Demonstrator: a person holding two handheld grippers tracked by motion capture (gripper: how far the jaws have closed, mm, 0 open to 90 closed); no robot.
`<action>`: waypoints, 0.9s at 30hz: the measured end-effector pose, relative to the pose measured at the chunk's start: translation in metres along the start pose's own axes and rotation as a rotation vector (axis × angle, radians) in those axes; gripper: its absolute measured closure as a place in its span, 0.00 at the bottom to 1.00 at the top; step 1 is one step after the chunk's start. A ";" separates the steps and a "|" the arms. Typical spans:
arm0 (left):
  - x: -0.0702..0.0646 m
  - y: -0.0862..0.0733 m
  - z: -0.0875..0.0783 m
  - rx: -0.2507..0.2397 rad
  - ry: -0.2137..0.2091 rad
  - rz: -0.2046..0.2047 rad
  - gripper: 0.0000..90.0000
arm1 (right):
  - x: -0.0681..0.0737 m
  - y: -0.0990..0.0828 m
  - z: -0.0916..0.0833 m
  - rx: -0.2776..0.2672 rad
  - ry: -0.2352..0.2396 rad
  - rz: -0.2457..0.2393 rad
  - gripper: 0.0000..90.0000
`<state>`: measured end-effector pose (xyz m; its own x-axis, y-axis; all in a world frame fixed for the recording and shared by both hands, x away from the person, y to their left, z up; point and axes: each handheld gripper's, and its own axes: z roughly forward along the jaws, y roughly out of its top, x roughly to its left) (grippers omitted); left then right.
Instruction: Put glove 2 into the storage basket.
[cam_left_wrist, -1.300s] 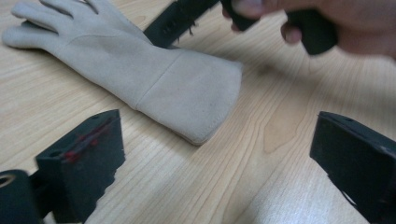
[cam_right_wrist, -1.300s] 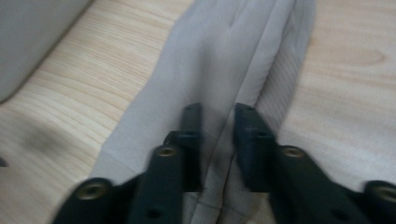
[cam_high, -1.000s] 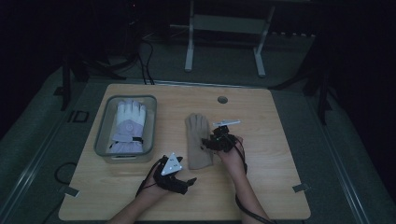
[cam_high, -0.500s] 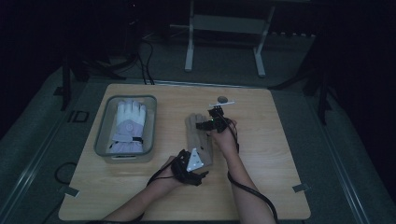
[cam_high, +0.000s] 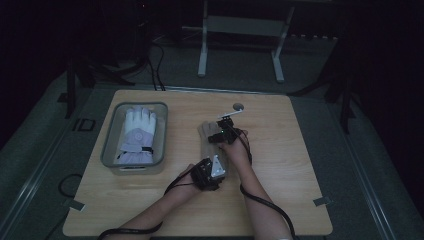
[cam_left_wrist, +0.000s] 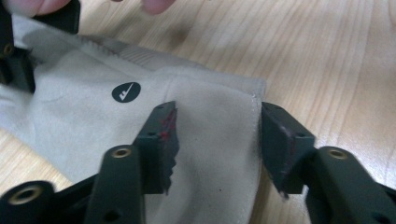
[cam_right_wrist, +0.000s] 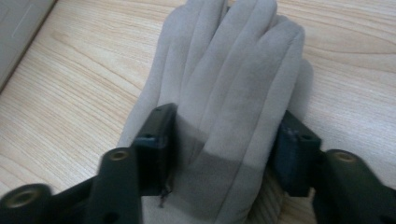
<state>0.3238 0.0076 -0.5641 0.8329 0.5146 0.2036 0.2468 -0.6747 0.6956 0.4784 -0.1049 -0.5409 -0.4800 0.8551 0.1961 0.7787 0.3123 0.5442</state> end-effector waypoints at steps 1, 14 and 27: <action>0.000 0.000 0.000 -0.004 -0.003 -0.004 0.64 | -0.001 0.000 0.000 -0.001 0.003 0.008 0.58; 0.002 -0.005 -0.008 -0.005 -0.012 -0.042 0.93 | -0.002 0.000 -0.012 -0.034 0.038 0.041 0.79; 0.005 -0.003 -0.019 -0.018 0.025 -0.045 0.95 | 0.001 0.002 -0.026 -0.103 0.044 0.059 0.81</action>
<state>0.3181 0.0220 -0.5518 0.8086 0.5573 0.1889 0.2744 -0.6411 0.7167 0.4692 -0.1138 -0.5181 -0.4538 0.8510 0.2645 0.7616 0.2162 0.6109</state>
